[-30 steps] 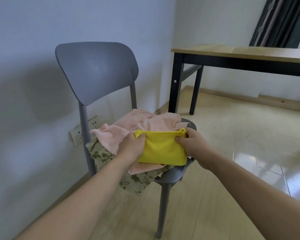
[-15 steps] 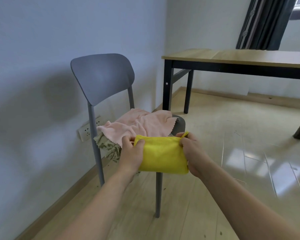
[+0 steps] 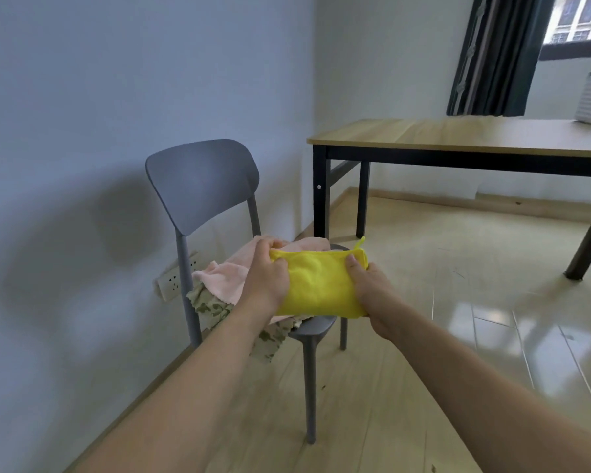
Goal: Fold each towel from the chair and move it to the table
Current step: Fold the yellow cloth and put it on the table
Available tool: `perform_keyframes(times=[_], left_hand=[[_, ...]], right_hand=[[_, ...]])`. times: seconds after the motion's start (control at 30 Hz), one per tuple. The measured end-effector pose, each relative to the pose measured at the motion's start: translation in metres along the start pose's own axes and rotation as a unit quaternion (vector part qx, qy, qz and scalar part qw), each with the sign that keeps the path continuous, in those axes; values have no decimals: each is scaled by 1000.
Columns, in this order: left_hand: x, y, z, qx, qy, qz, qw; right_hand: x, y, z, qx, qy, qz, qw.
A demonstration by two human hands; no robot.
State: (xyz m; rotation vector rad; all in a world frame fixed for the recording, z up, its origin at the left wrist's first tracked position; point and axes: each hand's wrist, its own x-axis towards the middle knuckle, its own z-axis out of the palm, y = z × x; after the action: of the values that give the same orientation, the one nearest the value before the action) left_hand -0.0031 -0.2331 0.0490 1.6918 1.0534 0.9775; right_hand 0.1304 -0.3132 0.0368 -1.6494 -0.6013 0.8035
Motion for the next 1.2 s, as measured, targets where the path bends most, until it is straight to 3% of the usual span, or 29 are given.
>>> perform_keyframes(times=[0.13,0.37,0.47,0.67,0.97,1.2], left_hand=[[45,-2,22,17,8,-1,1000],[164,-18,87,149,34,62,986],[196,8,102,172,42,64,982],[236,158,107,164,19,75,983],[236,478,73,99,19,61,993],[212,548,66,87,2,82,993]], right_hand=[[43,-11,-6,-11,23,-42,999],[166,-22,-17,9,62,-24,998],[191,-50,-26,15,89,-10,996],[188,-194,-77,-41,162,-39,985],[115,-486,-189,-81,181,-44,979],[74,-540,-226,-76,177,-31,981]])
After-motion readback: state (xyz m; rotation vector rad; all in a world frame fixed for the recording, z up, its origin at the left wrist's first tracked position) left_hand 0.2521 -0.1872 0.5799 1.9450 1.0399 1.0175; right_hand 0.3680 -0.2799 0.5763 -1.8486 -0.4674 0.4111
